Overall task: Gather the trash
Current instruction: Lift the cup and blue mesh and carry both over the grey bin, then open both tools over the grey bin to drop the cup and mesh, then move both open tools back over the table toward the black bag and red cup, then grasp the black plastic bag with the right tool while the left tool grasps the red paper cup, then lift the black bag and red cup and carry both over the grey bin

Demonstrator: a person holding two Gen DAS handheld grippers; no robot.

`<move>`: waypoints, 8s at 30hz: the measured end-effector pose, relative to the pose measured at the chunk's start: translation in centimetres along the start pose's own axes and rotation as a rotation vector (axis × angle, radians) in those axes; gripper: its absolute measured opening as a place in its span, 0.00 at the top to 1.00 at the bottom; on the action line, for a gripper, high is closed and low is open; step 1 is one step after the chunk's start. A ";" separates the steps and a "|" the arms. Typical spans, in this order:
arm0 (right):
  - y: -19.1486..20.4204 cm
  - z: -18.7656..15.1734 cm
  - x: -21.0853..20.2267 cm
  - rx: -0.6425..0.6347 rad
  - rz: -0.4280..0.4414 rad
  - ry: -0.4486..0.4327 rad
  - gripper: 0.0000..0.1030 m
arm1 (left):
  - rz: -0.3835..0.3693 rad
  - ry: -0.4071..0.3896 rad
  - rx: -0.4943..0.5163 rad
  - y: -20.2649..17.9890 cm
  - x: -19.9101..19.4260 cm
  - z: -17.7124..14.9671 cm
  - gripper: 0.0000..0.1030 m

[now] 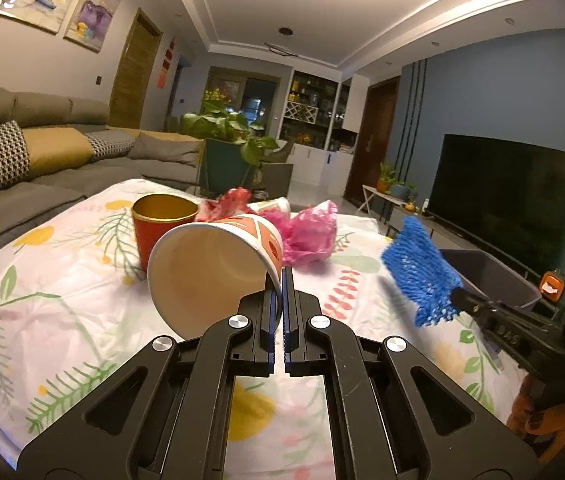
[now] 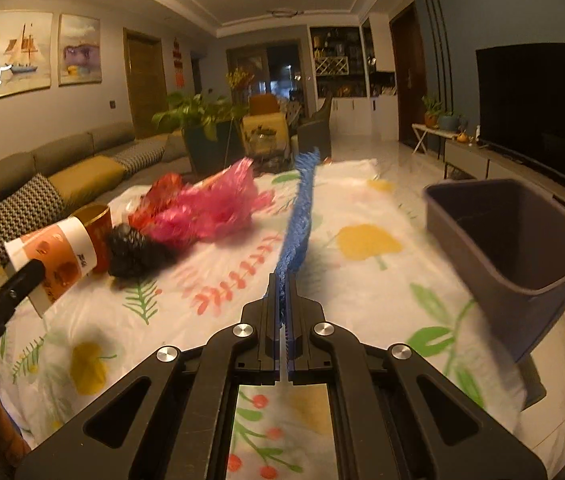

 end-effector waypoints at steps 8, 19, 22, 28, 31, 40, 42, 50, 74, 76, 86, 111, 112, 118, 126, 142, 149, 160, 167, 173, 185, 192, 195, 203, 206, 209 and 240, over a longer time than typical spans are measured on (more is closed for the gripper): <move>-1.5 1.6 -3.1 -0.013 -0.023 -0.058 0.97 | -0.022 0.004 0.059 -3.4 0.1 0.7 0.98; -4.8 4.1 -5.8 -0.030 -0.070 -0.112 0.98 | -0.107 -0.005 0.113 -9.8 1.7 2.5 0.98; -6.3 5.1 -6.5 -0.025 -0.086 -0.128 0.98 | -0.141 -0.005 0.121 -12.3 2.3 3.0 0.98; -9.7 7.0 -7.5 -0.002 -0.122 -0.162 0.98 | -0.225 -0.016 0.148 -17.9 3.2 3.7 0.98; -11.5 7.9 -7.7 0.010 -0.150 -0.176 0.98 | -0.266 -0.032 0.168 -20.9 3.5 4.1 0.98; -17.2 9.6 -8.1 0.073 -0.179 -0.205 0.98 | -0.399 -0.045 0.216 -29.3 4.9 4.2 0.98; -17.8 9.6 -8.0 0.075 -0.187 -0.204 0.98 | -0.426 -0.040 0.225 -31.2 5.3 3.9 0.98; -20.4 9.0 -7.0 0.111 -0.183 -0.185 0.97 | -0.500 -0.016 0.265 -35.9 6.4 2.7 0.98; -23.1 9.0 -6.1 0.195 -0.137 -0.189 0.97 | -0.547 0.070 0.299 -38.9 9.0 0.1 0.98; -23.4 9.0 -6.1 0.203 -0.141 -0.189 0.97 | -0.551 0.071 0.307 -39.1 9.0 -0.1 0.98; -24.6 9.1 -5.9 0.257 -0.151 -0.193 0.74 | -0.536 0.088 0.304 -38.7 9.6 -0.6 0.76; -16.9 5.2 -8.5 0.089 -0.258 -0.241 0.17 | -0.151 0.062 0.119 -22.2 6.6 0.7 0.07; -16.4 5.0 -8.5 0.081 -0.259 -0.241 0.17 | -0.140 0.063 0.115 -21.6 6.4 0.7 0.07; -13.0 4.2 -8.7 0.037 -0.247 -0.253 0.16 | -0.049 0.042 0.105 -17.1 4.5 1.0 0.07; -8.8 3.9 -7.5 0.031 -0.173 -0.232 0.16 | 0.025 0.027 0.092 -12.3 2.4 1.6 0.07; 0.0 3.0 -2.0 -0.020 -0.049 -0.168 0.16 | 0.197 0.019 -0.006 0.2 1.6 1.9 0.07; 4.0 1.7 1.7 -0.033 0.014 -0.115 0.16 | 0.265 0.019 -0.027 4.7 2.2 1.8 0.07; 10.4 1.5 8.9 -0.056 0.125 -0.039 0.16 | 0.330 0.019 -0.067 9.9 3.4 2.2 0.07; 13.8 1.8 13.1 -0.072 0.177 0.010 0.23 | 0.354 0.018 -0.077 12.5 4.4 2.9 0.07; 15.7 2.1 15.3 -0.086 0.204 0.042 0.26 | 0.392 0.028 -0.098 14.5 5.4 3.1 0.07; 18.2 0.7 19.9 -0.138 0.221 0.183 0.51 | 0.380 0.046 -0.124 16.1 6.4 2.7 0.07; 17.7 0.5 18.9 -0.121 0.245 0.183 0.91 | 0.325 0.045 -0.103 15.0 6.7 2.7 0.07; 17.2 0.7 17.5 -0.109 0.248 0.159 0.98 | 0.282 0.060 -0.100 14.3 7.5 2.7 0.07; 14.9 1.6 12.7 -0.085 0.238 0.074 0.99 | 0.203 0.091 -0.078 12.3 10.6 3.0 0.07; 13.9 2.1 11.3 -0.057 0.242 0.047 0.99 | 0.181 0.116 -0.036 11.2 12.1 3.1 0.07; 13.4 2.3 10.1 -0.050 0.245 0.031 0.99 | 0.164 0.135 -0.009 10.3 13.3 3.2 0.07; 9.6 3.4 4.2 -0.028 0.202 -0.043 0.99 | 0.126 0.111 -0.017 7.2 8.5 3.2 0.44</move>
Point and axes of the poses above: each gripper's, at about its wrist camera, not at the fingertips, and x roughly the way its jaws point, y to its left, z to its top, the point moved 9 cm from there along x, roughly the way its jaws point, and after that the axes turned 11 degrees about z, right-handed, at the moved point
